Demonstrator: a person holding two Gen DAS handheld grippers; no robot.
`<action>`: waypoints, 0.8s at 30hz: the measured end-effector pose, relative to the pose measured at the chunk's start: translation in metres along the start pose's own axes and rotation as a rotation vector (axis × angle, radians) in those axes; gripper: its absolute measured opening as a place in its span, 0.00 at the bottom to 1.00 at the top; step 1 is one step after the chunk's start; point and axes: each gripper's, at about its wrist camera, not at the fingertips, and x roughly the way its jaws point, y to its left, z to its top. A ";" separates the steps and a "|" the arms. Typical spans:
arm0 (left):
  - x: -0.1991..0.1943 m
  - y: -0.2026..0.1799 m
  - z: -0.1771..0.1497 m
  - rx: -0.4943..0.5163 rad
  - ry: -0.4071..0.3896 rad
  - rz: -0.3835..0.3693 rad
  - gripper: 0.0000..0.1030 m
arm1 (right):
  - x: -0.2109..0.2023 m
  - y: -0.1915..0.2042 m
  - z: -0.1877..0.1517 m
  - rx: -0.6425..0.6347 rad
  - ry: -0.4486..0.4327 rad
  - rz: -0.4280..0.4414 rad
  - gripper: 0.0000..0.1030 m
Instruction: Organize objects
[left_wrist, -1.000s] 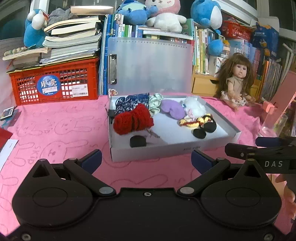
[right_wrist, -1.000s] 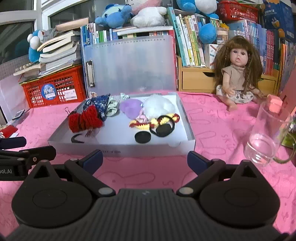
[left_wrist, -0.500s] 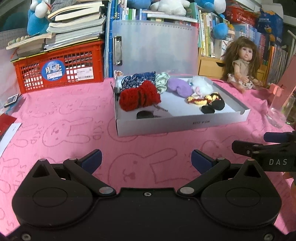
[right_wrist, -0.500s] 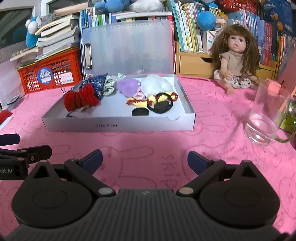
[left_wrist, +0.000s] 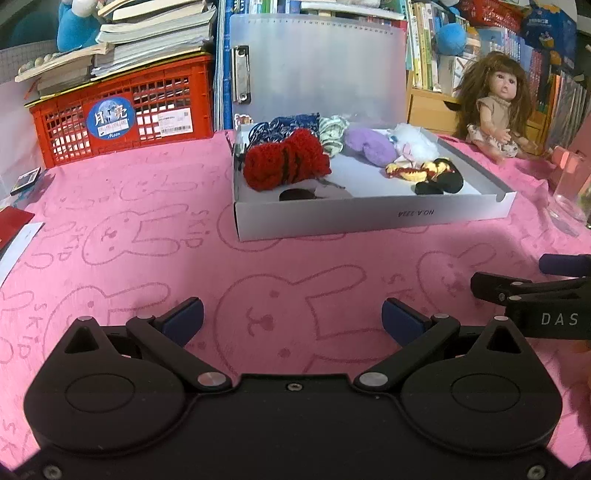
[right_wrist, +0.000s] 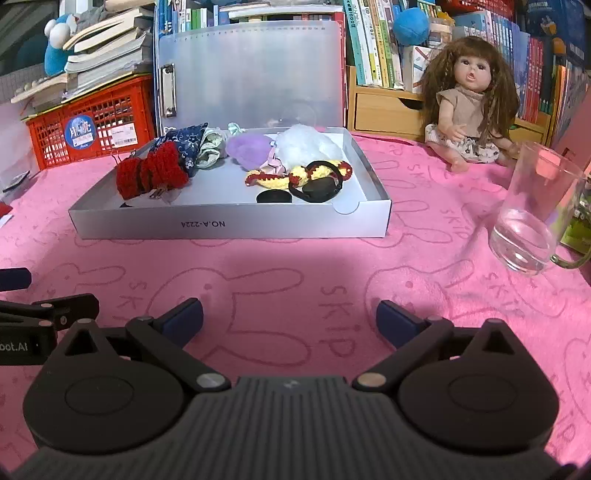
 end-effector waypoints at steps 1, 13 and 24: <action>0.001 0.000 -0.001 0.000 0.003 0.004 1.00 | 0.000 0.001 0.000 -0.004 0.000 -0.004 1.00; 0.002 -0.001 -0.004 0.003 -0.010 0.012 1.00 | 0.002 0.001 0.000 -0.012 0.005 -0.015 1.00; 0.003 0.000 -0.003 0.003 -0.009 0.012 1.00 | 0.002 0.003 -0.001 -0.015 0.006 -0.017 1.00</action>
